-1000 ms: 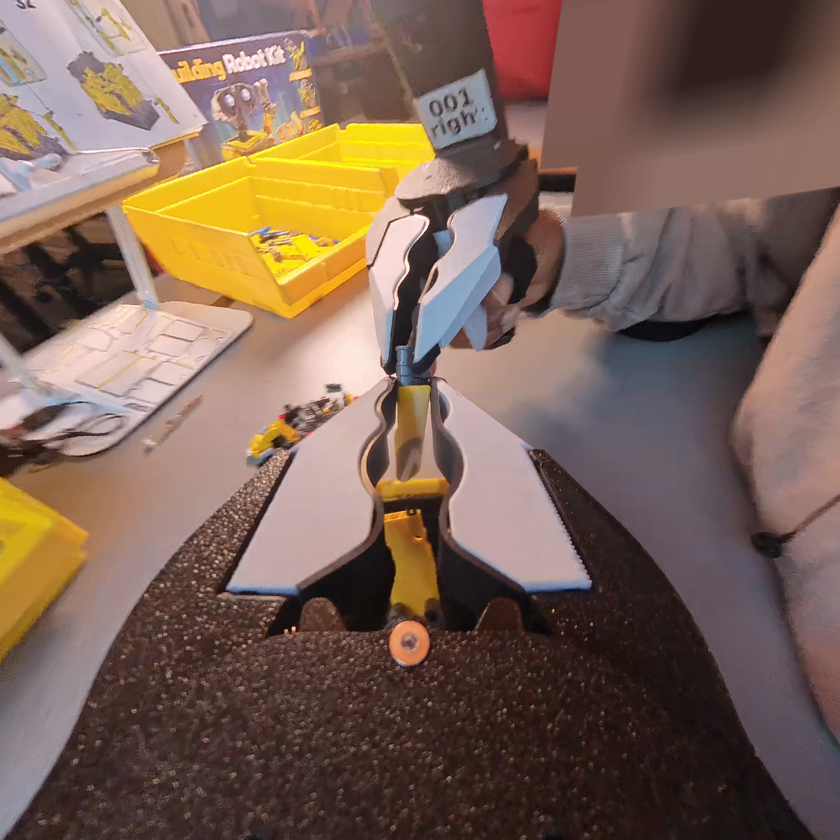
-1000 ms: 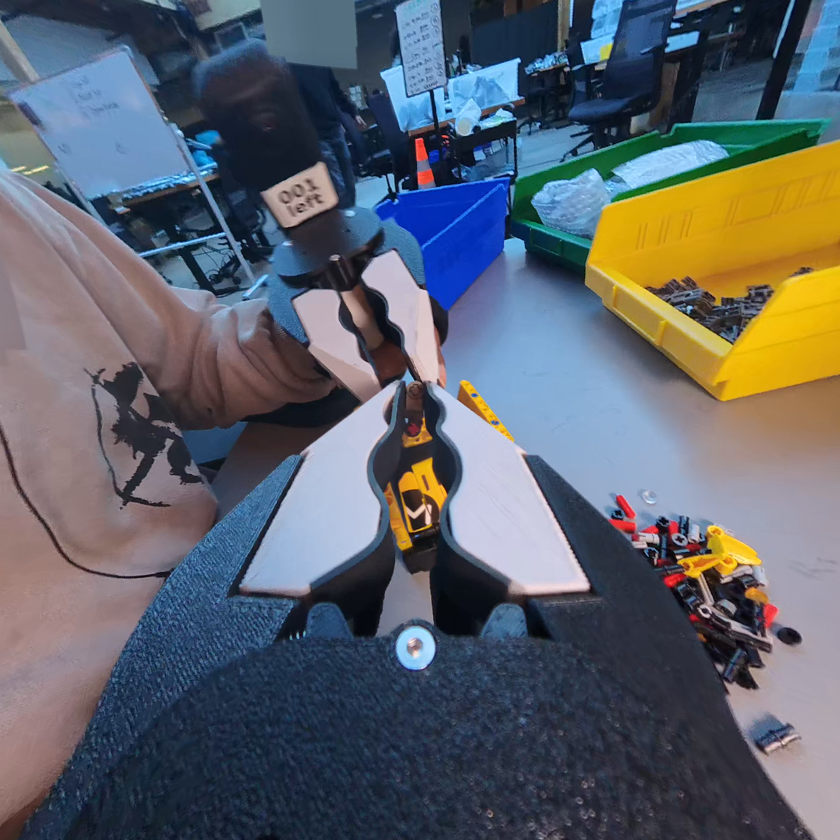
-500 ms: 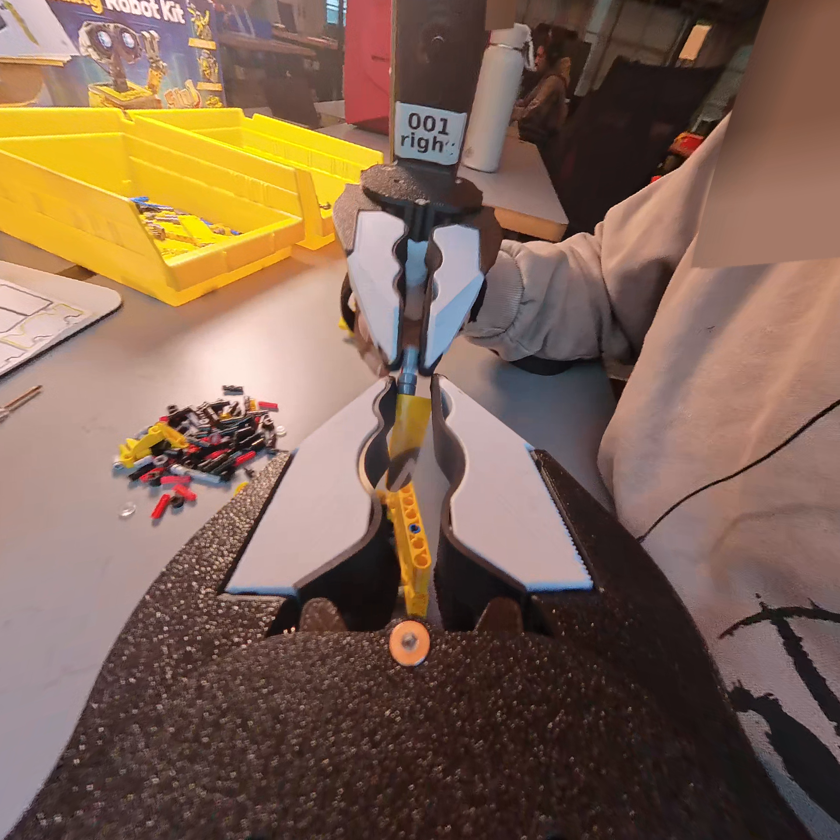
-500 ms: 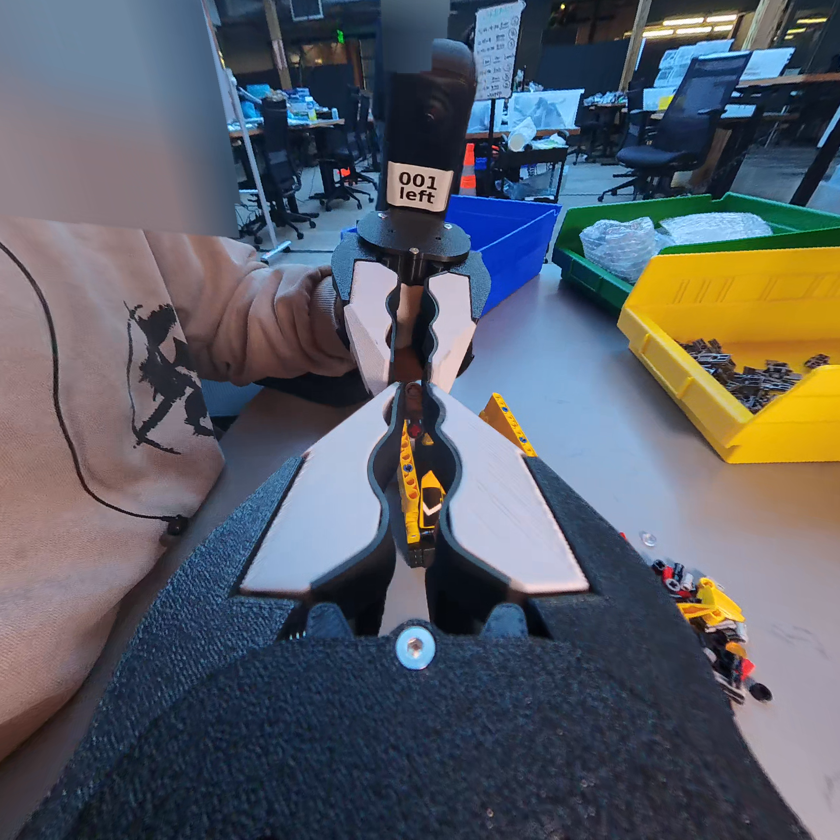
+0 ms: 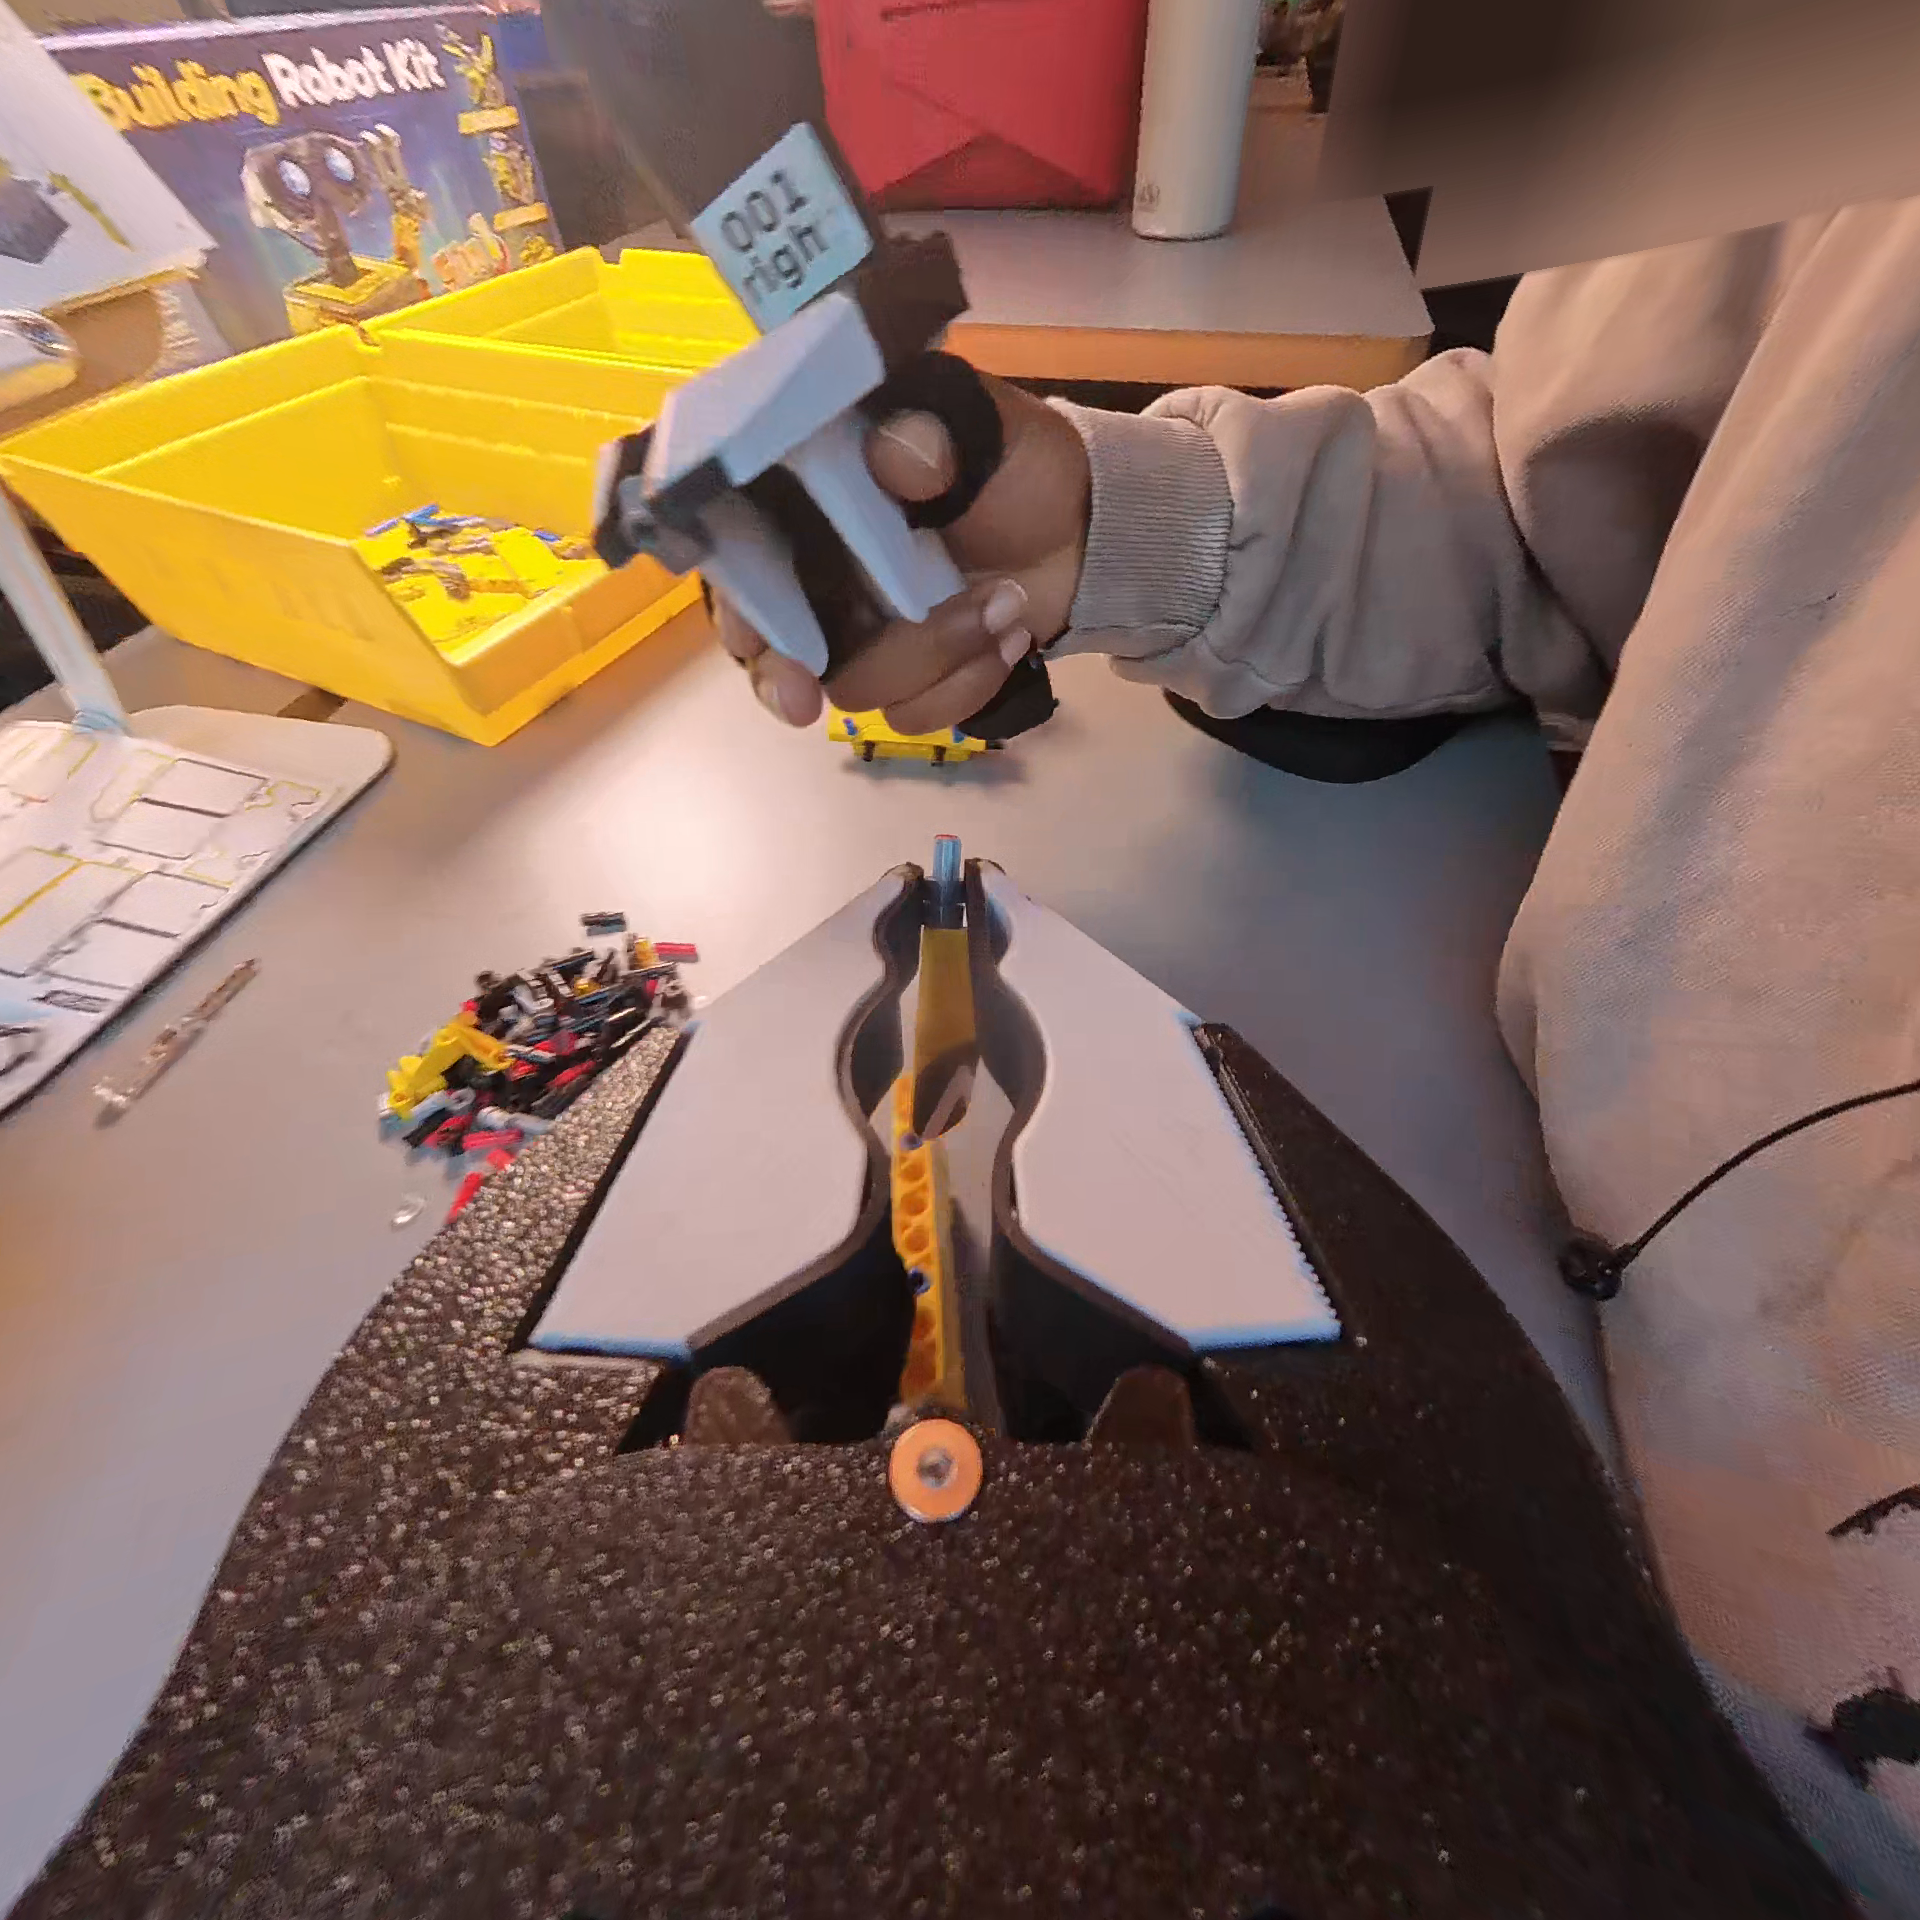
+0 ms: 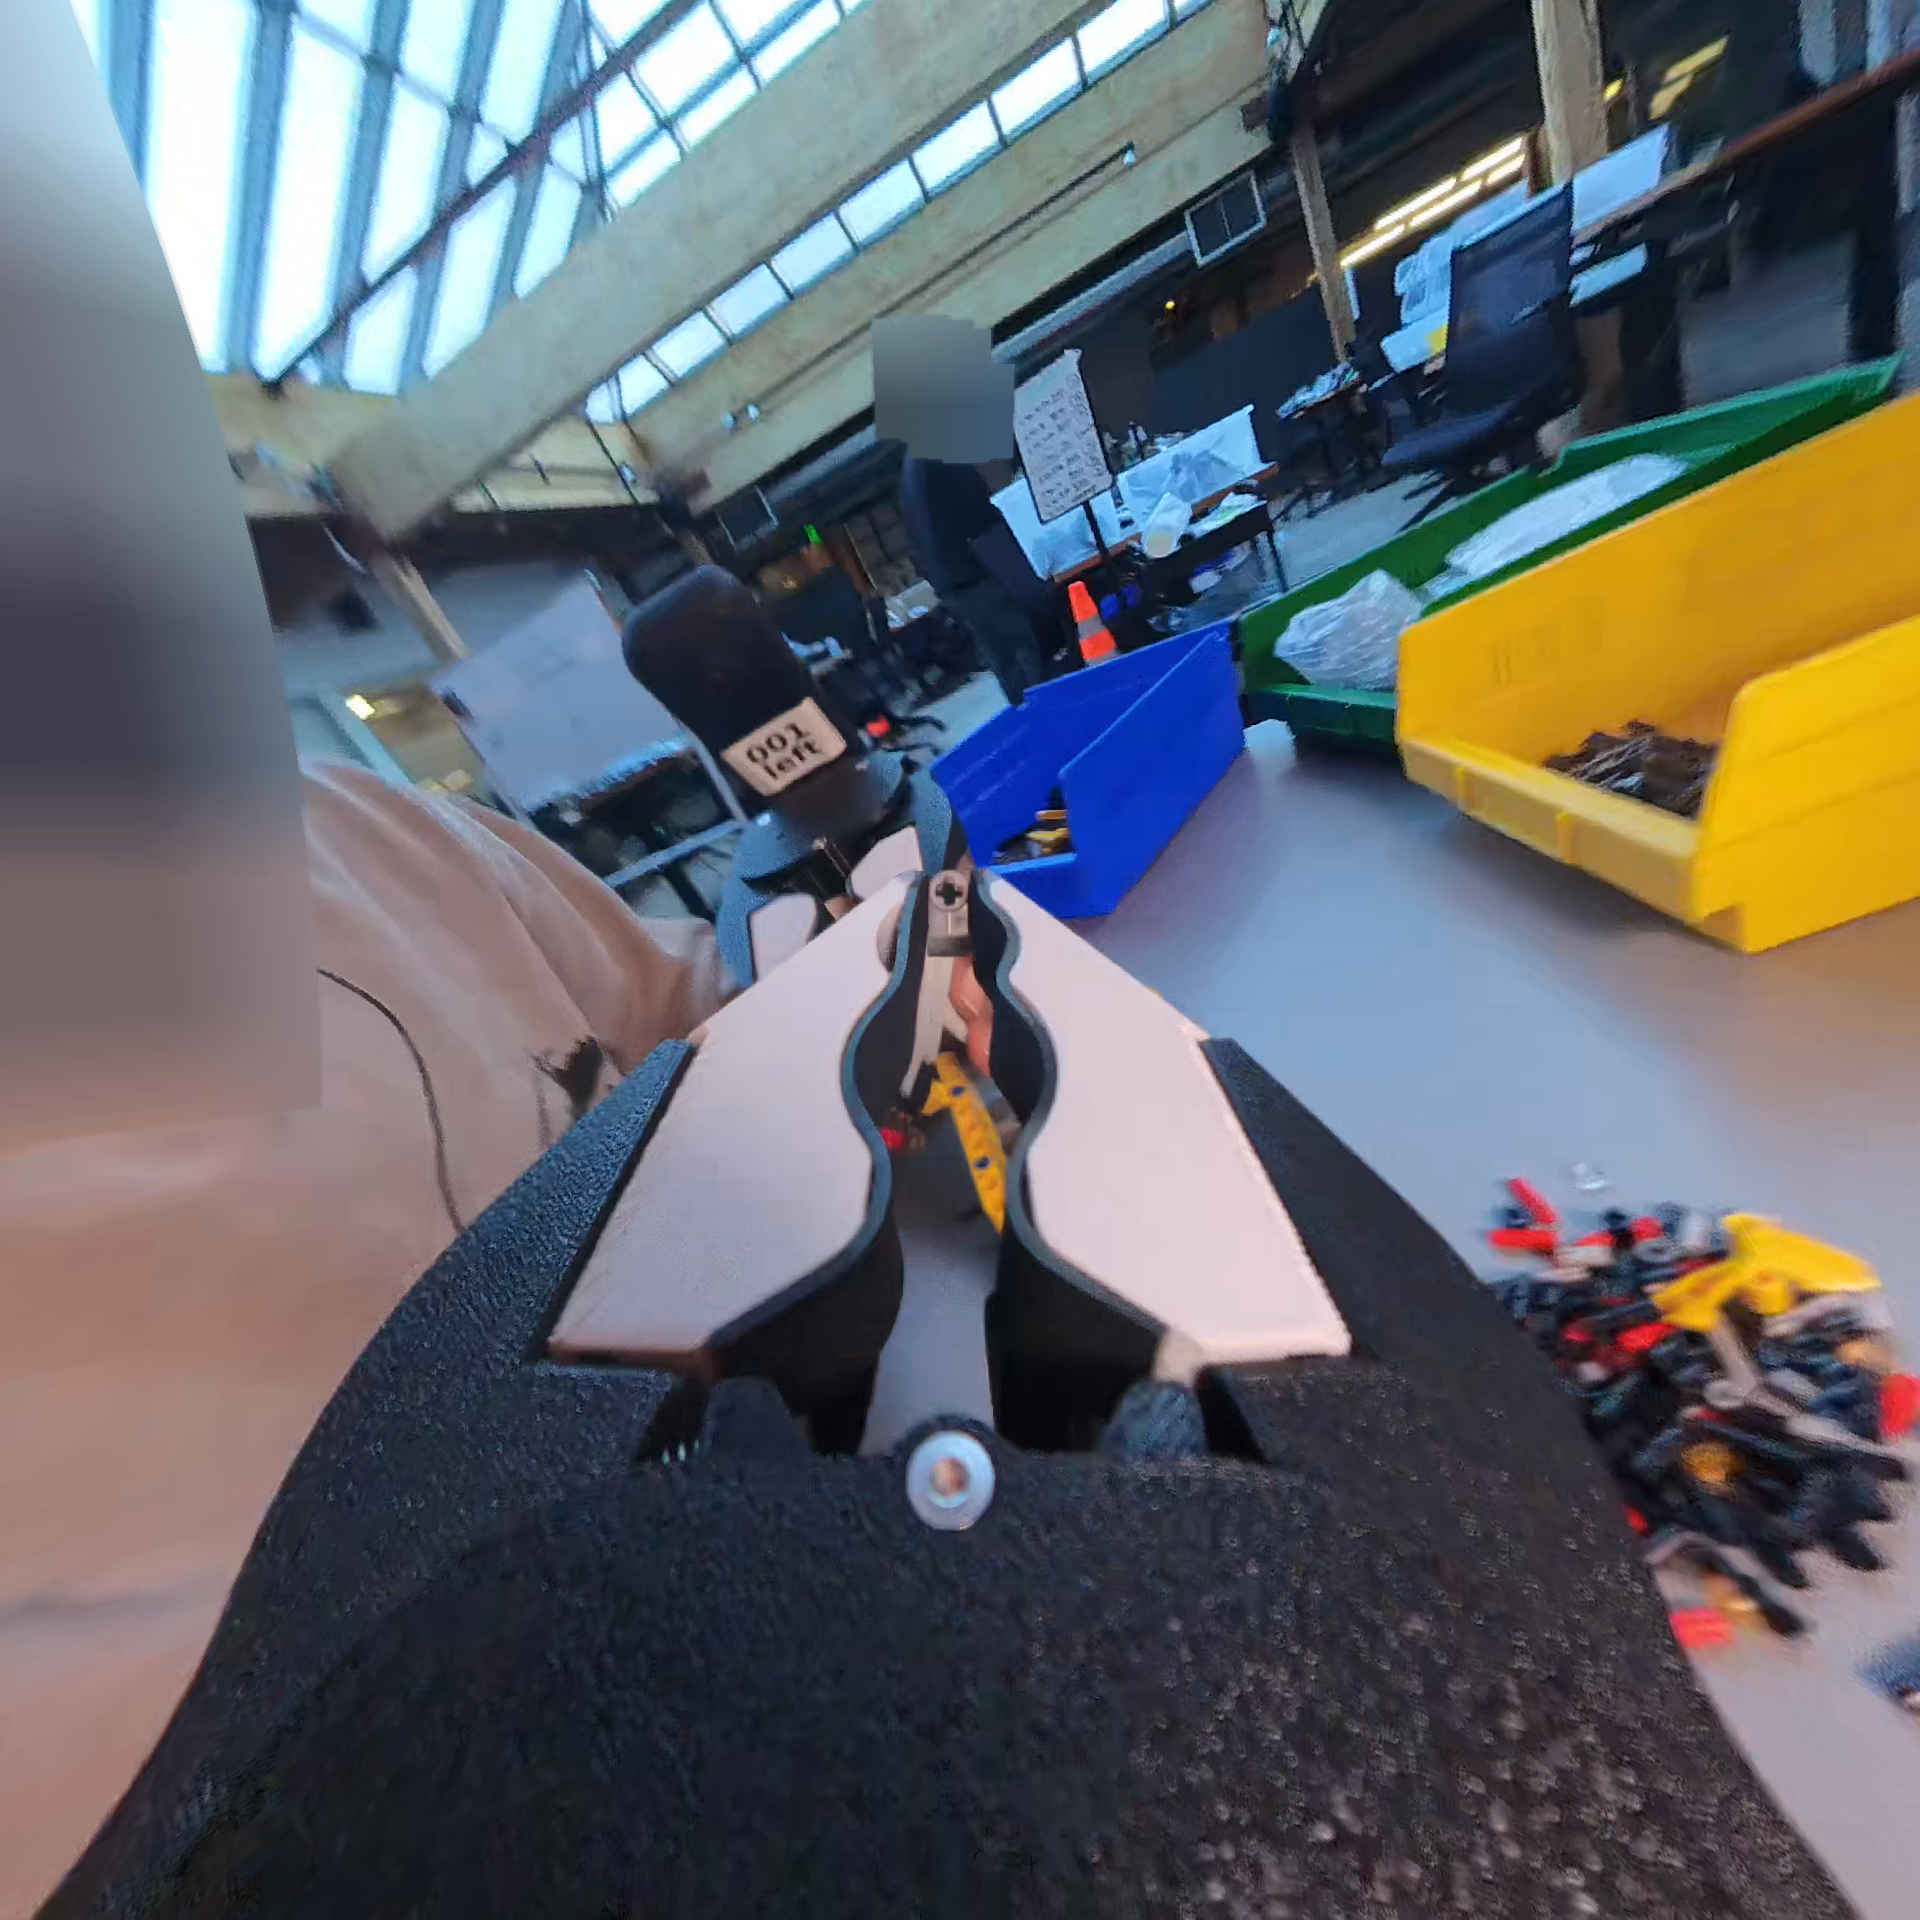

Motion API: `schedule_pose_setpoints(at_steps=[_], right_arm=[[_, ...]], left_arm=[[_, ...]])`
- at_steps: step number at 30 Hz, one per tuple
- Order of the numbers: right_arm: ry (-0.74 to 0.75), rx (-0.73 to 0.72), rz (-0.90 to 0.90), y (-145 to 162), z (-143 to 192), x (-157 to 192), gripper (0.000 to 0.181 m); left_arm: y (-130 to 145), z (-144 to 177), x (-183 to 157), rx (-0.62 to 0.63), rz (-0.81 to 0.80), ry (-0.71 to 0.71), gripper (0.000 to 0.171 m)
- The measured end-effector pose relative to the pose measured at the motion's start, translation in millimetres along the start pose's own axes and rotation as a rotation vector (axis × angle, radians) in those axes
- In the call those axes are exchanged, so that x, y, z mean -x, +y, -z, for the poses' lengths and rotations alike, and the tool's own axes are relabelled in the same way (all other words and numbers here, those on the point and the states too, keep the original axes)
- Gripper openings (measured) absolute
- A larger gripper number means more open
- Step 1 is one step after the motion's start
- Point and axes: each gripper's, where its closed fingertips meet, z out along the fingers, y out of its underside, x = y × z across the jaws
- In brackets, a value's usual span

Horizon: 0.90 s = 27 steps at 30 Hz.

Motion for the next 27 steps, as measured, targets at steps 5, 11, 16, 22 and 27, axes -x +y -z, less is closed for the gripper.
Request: schedule_pose_setpoints(at_steps=[5, 11, 16, 22, 27], right_arm=[[-0.087, -0.100, -0.389, 2.8, 6.2, 2.7, 0.007], [0.033, -0.084, -0.409, 23.1, 22.2, -7.5, 0.007], [0.374, 0.204, -0.117, 64.4, 40.2, -52.5, 0.007], [0.560, 0.462, 0.101, 105.0, 49.2, -84.7, 0.013], [0.586, 0.484, 0.206, 103.6, 46.8, -88.1, 0.009]], left_arm=[[-5.3, -13.8, -8.9, -0.008, 0.139, 0.064, 0.006], [-20.8, -7.6, -6.6, -0.133, 0.216, 0.111, 0.006], [-29.8, 2.3, -7.1, -0.218, 0.245, 0.142, 0.006], [-24.7, 10.1, -0.5, -0.241, 0.272, 0.136, 0.006], [-22.1, 19.5, 11.6, -0.273, 0.312, 0.110, 0.006]])
